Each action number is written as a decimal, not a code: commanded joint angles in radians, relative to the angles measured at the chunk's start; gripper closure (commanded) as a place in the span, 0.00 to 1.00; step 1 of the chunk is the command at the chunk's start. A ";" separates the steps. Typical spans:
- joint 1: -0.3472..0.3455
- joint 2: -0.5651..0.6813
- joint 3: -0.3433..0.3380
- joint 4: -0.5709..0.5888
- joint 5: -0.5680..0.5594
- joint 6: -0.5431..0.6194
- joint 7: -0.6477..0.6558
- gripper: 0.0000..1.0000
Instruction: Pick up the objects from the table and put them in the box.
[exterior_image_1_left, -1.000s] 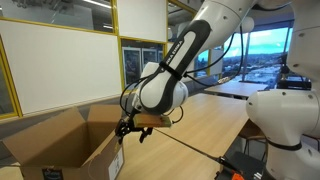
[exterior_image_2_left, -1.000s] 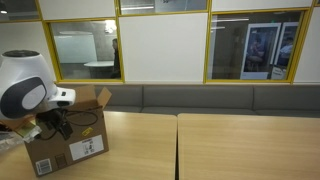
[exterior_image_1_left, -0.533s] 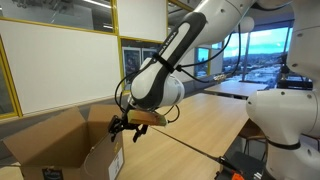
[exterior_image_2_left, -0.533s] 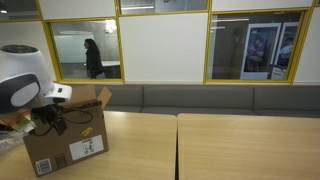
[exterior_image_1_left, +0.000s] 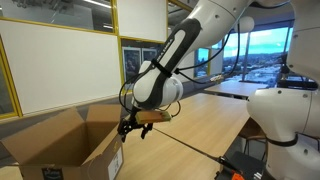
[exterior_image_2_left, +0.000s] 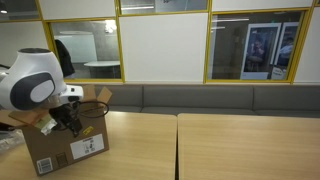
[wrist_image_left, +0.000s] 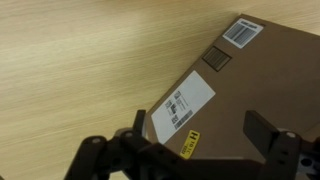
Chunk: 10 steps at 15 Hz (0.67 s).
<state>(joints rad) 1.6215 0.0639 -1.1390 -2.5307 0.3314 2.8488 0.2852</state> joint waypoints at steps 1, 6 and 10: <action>-0.008 0.084 -0.078 0.028 -0.143 -0.040 0.010 0.00; 0.102 0.136 -0.334 -0.005 -0.353 -0.041 0.048 0.00; 0.280 0.164 -0.613 -0.036 -0.373 -0.050 -0.007 0.00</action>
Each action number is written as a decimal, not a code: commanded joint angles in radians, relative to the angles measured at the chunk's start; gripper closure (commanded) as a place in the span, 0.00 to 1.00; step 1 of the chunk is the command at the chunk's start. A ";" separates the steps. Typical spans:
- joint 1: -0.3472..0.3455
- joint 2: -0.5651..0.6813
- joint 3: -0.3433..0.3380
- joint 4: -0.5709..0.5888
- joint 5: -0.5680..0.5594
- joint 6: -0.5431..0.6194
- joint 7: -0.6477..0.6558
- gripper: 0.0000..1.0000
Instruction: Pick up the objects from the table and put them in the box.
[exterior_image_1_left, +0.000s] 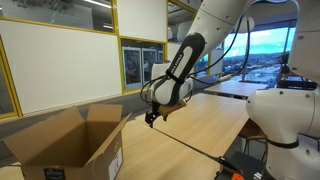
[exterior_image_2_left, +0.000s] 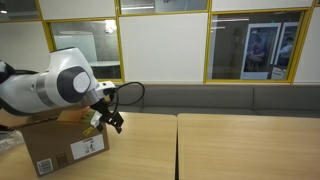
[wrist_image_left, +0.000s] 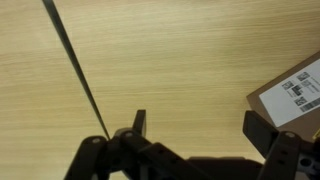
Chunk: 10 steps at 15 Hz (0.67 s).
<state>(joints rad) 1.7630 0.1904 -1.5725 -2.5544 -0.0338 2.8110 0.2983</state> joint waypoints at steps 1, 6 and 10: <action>0.190 0.045 -0.249 -0.017 0.019 -0.017 -0.049 0.00; 0.486 0.125 -0.582 -0.048 0.239 -0.081 -0.263 0.00; 0.709 0.273 -0.825 -0.066 0.499 -0.289 -0.512 0.00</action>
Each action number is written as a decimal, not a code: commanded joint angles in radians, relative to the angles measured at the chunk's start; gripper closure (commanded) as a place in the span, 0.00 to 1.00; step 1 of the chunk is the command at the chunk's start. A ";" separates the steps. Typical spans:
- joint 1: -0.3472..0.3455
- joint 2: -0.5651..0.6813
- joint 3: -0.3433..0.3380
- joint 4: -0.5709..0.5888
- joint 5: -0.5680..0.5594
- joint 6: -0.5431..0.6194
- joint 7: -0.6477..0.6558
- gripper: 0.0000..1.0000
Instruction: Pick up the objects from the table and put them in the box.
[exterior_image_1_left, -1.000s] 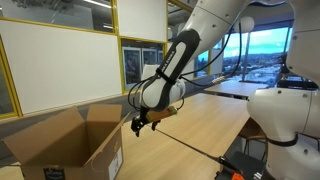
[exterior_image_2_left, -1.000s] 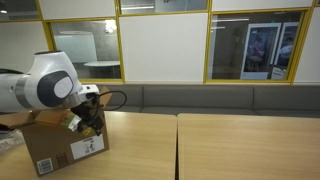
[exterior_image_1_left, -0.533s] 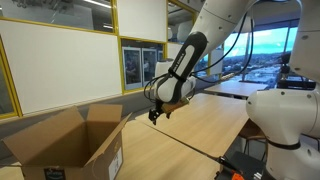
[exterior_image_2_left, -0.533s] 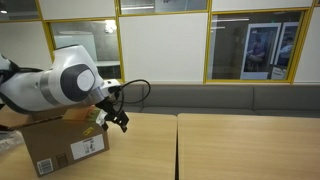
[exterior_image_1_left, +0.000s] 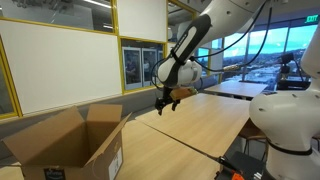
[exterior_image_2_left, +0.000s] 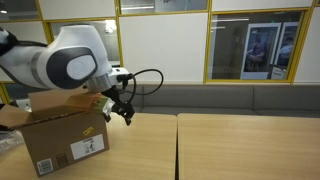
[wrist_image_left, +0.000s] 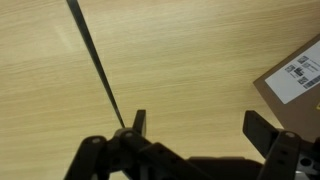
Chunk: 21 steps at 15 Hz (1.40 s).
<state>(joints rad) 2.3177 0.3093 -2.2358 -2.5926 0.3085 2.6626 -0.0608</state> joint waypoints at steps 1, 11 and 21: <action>0.112 0.230 -0.128 -0.030 0.257 -0.226 -0.240 0.00; 0.087 0.637 -0.392 -0.008 0.255 -0.947 -0.501 0.00; 0.039 0.597 -0.301 -0.001 0.295 -0.913 -0.496 0.00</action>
